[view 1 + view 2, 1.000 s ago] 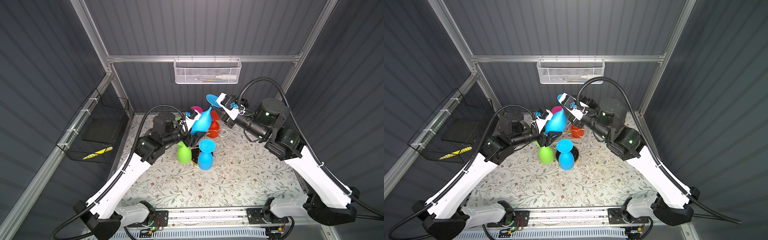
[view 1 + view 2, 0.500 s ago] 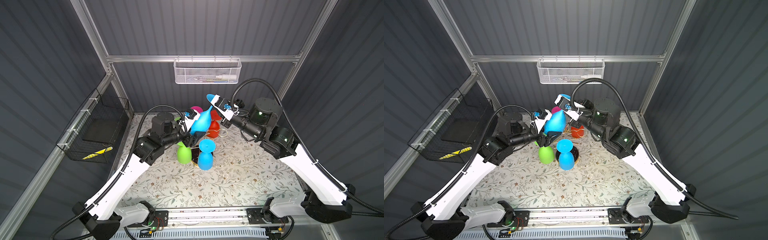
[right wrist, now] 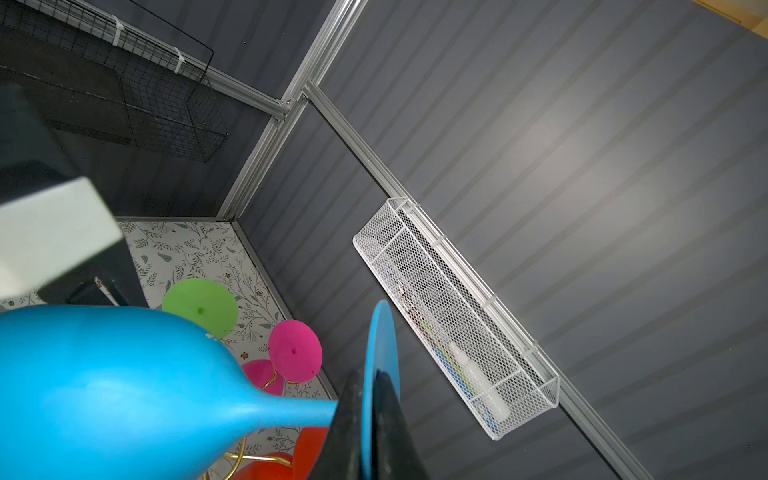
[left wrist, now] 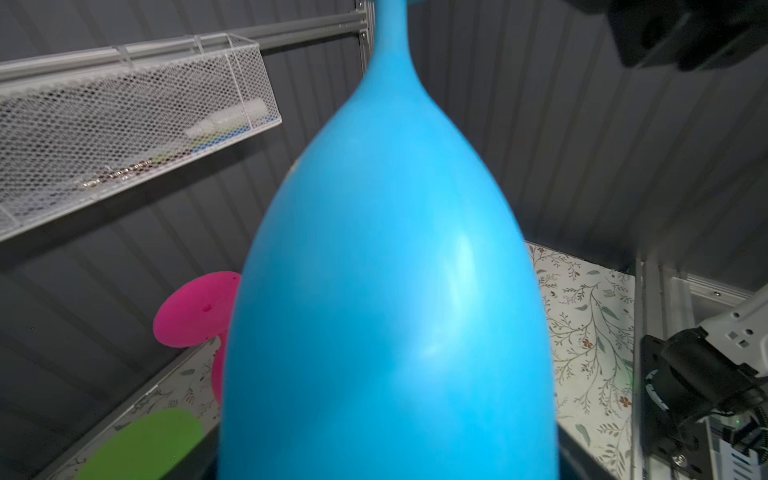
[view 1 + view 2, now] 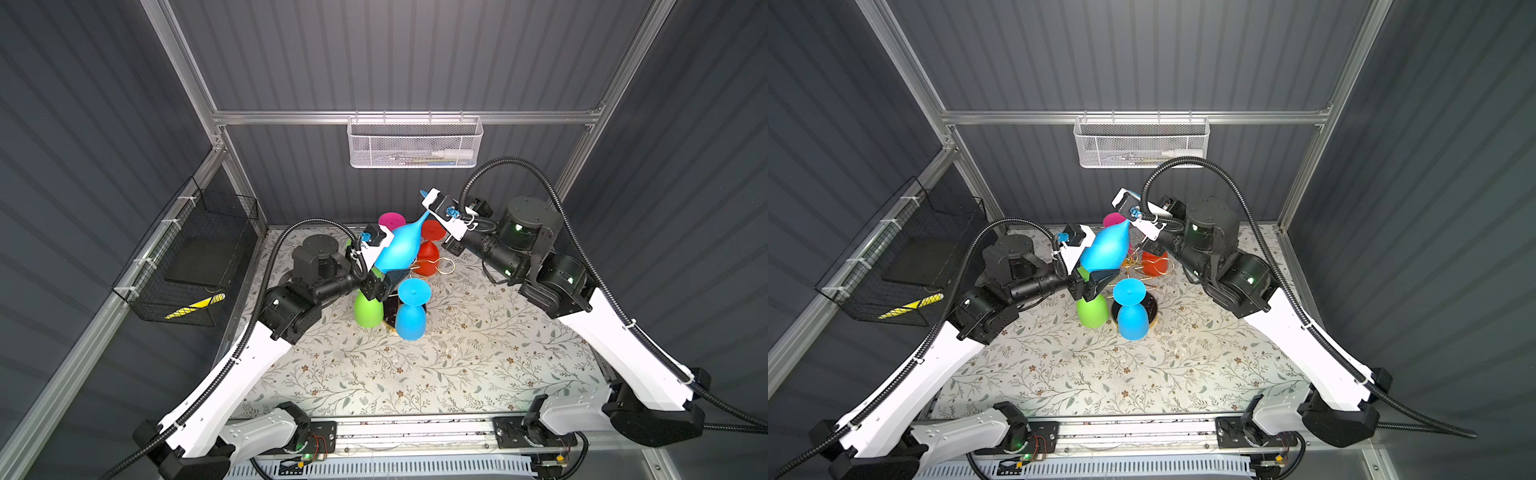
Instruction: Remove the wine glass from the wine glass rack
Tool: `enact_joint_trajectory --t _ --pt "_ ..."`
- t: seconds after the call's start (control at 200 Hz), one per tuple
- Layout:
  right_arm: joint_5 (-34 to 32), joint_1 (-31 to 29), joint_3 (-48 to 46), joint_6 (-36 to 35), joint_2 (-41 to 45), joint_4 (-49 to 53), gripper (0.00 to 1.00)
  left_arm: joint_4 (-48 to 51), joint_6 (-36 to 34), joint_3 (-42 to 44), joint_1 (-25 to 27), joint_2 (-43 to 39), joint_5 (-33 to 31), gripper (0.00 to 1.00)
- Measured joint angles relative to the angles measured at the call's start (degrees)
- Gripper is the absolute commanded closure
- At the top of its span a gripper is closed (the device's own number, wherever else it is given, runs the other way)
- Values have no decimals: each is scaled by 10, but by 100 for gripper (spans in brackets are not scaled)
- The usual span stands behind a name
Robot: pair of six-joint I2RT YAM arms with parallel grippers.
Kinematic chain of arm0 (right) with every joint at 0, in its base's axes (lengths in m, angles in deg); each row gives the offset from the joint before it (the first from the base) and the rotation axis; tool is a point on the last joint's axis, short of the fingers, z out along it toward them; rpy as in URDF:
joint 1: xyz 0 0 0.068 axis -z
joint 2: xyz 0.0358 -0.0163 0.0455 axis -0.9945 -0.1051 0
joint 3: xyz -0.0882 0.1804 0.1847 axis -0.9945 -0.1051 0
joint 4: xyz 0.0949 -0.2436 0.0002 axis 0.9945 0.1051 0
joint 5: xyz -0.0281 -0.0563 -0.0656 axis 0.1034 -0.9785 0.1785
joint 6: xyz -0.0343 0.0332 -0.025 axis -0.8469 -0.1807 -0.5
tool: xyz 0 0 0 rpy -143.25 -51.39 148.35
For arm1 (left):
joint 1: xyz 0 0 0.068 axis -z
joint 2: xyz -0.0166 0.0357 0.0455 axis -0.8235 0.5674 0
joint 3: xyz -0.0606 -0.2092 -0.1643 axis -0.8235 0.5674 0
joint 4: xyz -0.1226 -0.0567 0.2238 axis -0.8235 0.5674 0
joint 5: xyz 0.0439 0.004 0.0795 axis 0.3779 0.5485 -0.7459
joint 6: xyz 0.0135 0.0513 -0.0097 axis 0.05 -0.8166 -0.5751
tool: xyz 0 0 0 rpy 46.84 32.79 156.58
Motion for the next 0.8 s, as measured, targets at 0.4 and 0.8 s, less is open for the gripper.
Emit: enact_joint_trajectory --t 0.4,0.8 --pt "-40 44 -26 115 29 -17 100 -121 -17 95 0 -66 -30 1" --pt "42 139 -134 241 111 -22 100 -203 -1 114 0 -91 -63 27"
